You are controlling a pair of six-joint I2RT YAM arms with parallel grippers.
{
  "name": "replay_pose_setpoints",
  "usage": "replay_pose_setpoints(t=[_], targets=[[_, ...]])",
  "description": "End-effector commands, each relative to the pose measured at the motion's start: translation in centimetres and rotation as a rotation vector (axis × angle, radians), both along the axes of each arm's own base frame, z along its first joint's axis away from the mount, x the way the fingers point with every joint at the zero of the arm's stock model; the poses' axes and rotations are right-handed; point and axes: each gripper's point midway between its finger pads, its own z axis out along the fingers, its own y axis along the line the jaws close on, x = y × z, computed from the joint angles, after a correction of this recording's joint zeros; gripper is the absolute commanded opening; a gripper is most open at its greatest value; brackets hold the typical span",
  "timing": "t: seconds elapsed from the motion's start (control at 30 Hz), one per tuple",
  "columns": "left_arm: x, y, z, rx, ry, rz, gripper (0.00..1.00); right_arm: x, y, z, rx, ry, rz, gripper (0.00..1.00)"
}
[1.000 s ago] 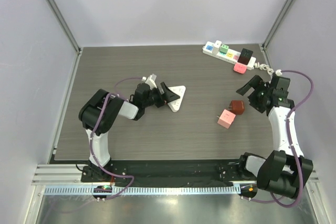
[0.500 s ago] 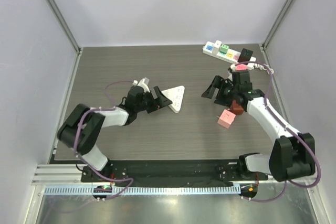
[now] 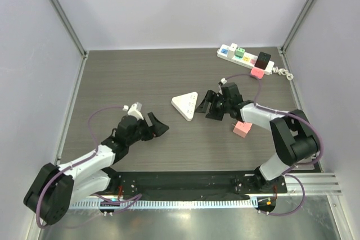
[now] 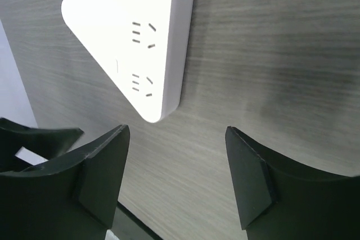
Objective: Pull the plug off the socket
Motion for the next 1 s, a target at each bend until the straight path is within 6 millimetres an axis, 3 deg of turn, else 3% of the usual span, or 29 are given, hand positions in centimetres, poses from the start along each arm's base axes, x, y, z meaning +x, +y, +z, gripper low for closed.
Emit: replay_pose_setpoints(t=[0.0, 0.17, 0.3, 0.47, 0.53, 0.6, 0.63, 0.7, 0.77, 0.83, 0.87, 0.9, 0.97], targets=[[-0.2, 0.6, 0.1, 0.005, -0.051, 0.027, 0.86, 2.1, 2.3, 1.0, 0.089, -0.072, -0.018, 0.72], [-0.5, 1.0, -0.1, 0.012, -0.067, 0.033, 0.84, 3.2, 4.1, -1.6, 0.121, -0.047, -0.041, 0.71], [-1.4, 0.8, -0.3, 0.004, -0.070, 0.008, 0.84, 4.1, 4.9, -2.4, 0.145, -0.058, -0.084, 0.57], [-2.4, 1.0, -0.7, -0.009, -0.079, 0.006, 0.84, 5.1, 5.8, -3.7, 0.135, -0.047, -0.100, 0.56], [-2.6, 1.1, -0.6, -0.023, -0.087, 0.009, 0.84, 5.7, 6.3, -4.3, 0.142, -0.034, -0.108, 0.48], [-2.9, 1.3, -0.9, -0.027, -0.084, 0.014, 0.84, 6.5, 7.1, -4.3, 0.156, -0.033, -0.113, 0.47], [-3.0, 1.3, -0.9, -0.030, -0.083, 0.014, 0.84, 6.7, 7.2, -5.4, 0.151, -0.013, -0.119, 0.47], [-3.1, 1.4, -0.9, -0.033, -0.089, 0.017, 0.84, 8.1, 8.4, -4.8, 0.194, -0.022, -0.131, 0.47], [-3.0, 1.5, -0.6, -0.038, -0.098, 0.023, 0.84, 8.9, 9.1, -6.3, 0.192, 0.002, -0.139, 0.47], [-2.9, 1.6, -0.4, -0.037, -0.105, 0.031, 0.84, 10.7, 10.5, -5.7, 0.223, -0.013, -0.143, 0.47], [-2.8, 1.6, -0.3, -0.038, -0.111, 0.035, 0.84, 11.0, 11.0, -6.9, 0.227, 0.006, -0.141, 0.47], [-2.7, 1.6, 0.0, -0.043, -0.119, 0.040, 0.84, 12.6, 12.3, -5.4, 0.264, -0.022, -0.132, 0.47], [-2.6, 1.7, 0.1, -0.046, -0.124, 0.047, 0.84, 13.7, 13.5, -5.6, 0.266, -0.022, -0.127, 0.47]])
